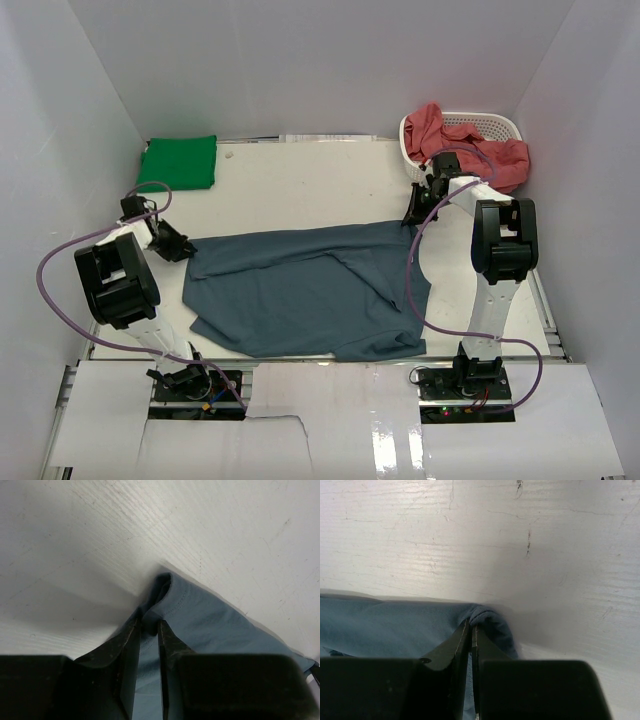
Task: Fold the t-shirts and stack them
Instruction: Fold the flattened tshirt in 1/3 of the way
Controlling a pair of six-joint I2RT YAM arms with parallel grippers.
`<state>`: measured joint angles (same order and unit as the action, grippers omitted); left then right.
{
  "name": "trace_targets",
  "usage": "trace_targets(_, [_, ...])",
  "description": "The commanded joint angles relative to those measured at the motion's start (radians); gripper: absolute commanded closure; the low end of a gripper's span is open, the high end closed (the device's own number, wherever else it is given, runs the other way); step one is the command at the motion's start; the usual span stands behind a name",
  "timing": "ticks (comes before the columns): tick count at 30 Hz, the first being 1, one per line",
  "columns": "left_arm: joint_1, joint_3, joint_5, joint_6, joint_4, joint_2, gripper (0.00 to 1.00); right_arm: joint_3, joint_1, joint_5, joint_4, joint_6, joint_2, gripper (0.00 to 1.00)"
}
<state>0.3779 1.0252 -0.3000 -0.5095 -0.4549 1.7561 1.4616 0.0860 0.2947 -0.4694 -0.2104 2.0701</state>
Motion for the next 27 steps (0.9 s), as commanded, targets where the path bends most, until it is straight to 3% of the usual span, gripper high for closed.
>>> trace_targets(1, [0.001, 0.044, 0.01, 0.02, -0.03, -0.015, 0.69, -0.009, 0.0, 0.015, 0.014, -0.003, -0.008, 0.92])
trace_targets(10, [0.001, 0.105, 0.019, 0.025, -0.094, -0.026, 0.68, -0.009, -0.002, 0.014, 0.012, -0.003, -0.008, 0.92])
trace_targets(14, [0.0, 0.102, 0.021, 0.028, -0.093, -0.024, 0.76, -0.009, -0.002, 0.014, 0.012, -0.004, -0.008, 0.92])
trace_targets(17, [-0.004, 0.101, 0.018, 0.034, -0.093, -0.009, 0.77, -0.009, -0.002, 0.015, 0.012, -0.004, -0.01, 0.92])
trace_targets(27, [-0.017, 0.11, 0.021, 0.049, -0.1, 0.017, 0.64, 0.002, 0.0, 0.018, 0.008, -0.003, -0.005, 0.92])
